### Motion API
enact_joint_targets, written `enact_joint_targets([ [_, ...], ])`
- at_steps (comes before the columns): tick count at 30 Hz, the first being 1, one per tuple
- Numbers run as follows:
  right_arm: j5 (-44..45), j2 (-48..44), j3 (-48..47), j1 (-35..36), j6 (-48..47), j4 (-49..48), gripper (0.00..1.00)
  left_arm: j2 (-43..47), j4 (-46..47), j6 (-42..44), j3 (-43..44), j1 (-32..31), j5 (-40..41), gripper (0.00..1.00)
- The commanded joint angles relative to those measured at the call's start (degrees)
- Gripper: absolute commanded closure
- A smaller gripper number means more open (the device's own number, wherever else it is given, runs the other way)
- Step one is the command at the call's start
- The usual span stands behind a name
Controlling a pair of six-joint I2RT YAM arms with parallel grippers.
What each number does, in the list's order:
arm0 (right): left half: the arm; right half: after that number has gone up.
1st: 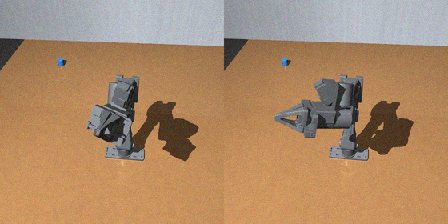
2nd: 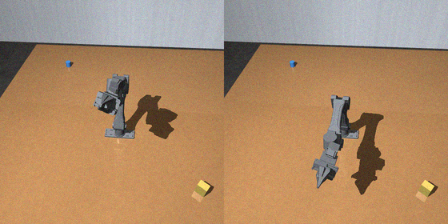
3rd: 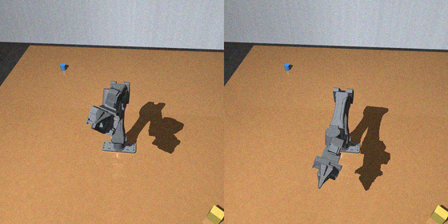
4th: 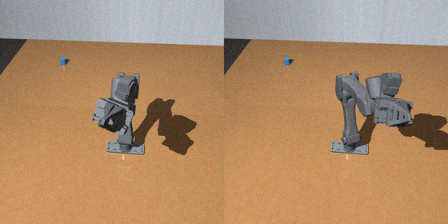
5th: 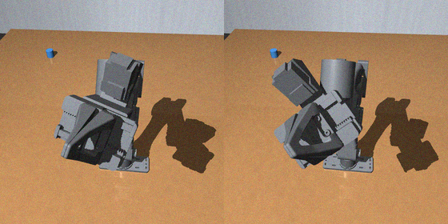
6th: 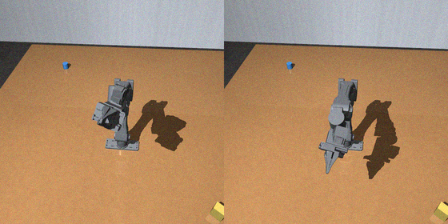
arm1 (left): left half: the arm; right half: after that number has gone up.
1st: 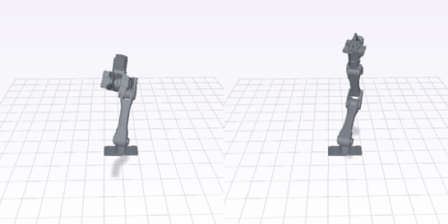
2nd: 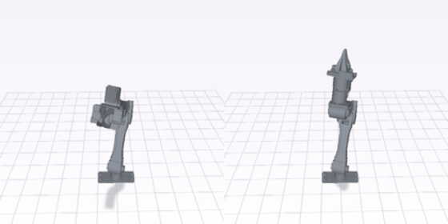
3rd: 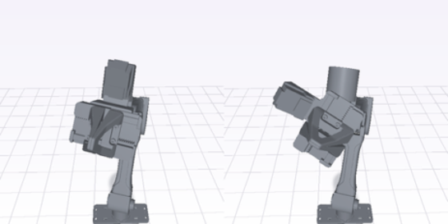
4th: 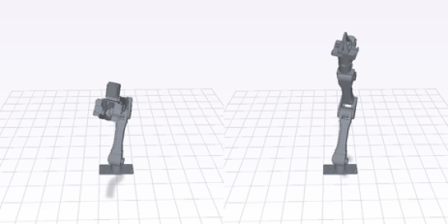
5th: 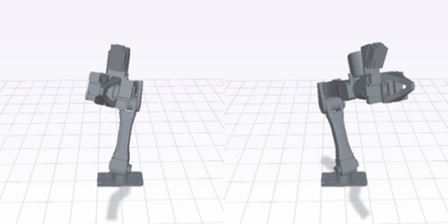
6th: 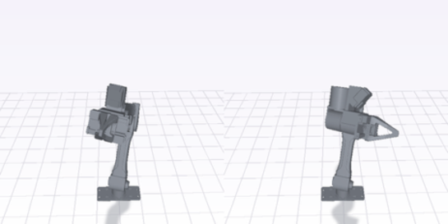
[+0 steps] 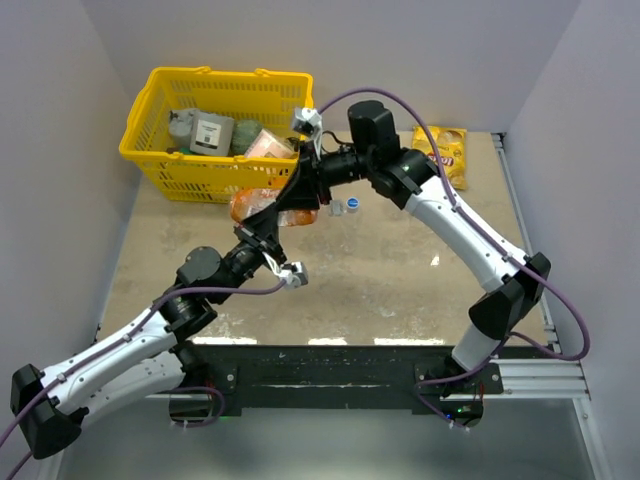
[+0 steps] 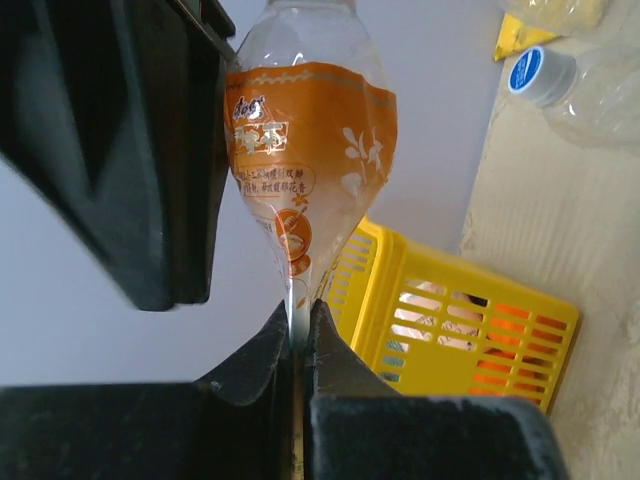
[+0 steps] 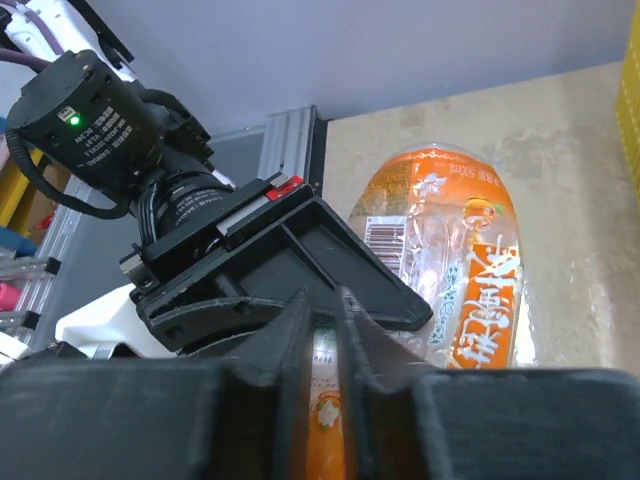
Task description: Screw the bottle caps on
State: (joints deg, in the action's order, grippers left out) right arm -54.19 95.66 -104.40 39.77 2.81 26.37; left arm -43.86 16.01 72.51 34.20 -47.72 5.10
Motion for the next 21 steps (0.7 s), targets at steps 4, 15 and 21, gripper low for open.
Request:
enact_joint_targets([
  [4, -4.51, -0.91, -11.61, -12.68, 15.02, -11.84, 0.57, 6.48, -18.69, -10.96, 5.43, 0.53, 3.96, 1.0],
  [15, 4.33, -22.69, 6.91, -14.82, -54.26, 23.88, 0.49, 6.25, -44.74, -32.6, 18.97, 7.47, -18.63, 1.0],
  [21, 9.89, -29.83, 13.79, -7.7, -68.89, 25.22, 0.5, 2.11, -45.28, -32.26, 22.58, 7.82, -23.64, 1.0],
])
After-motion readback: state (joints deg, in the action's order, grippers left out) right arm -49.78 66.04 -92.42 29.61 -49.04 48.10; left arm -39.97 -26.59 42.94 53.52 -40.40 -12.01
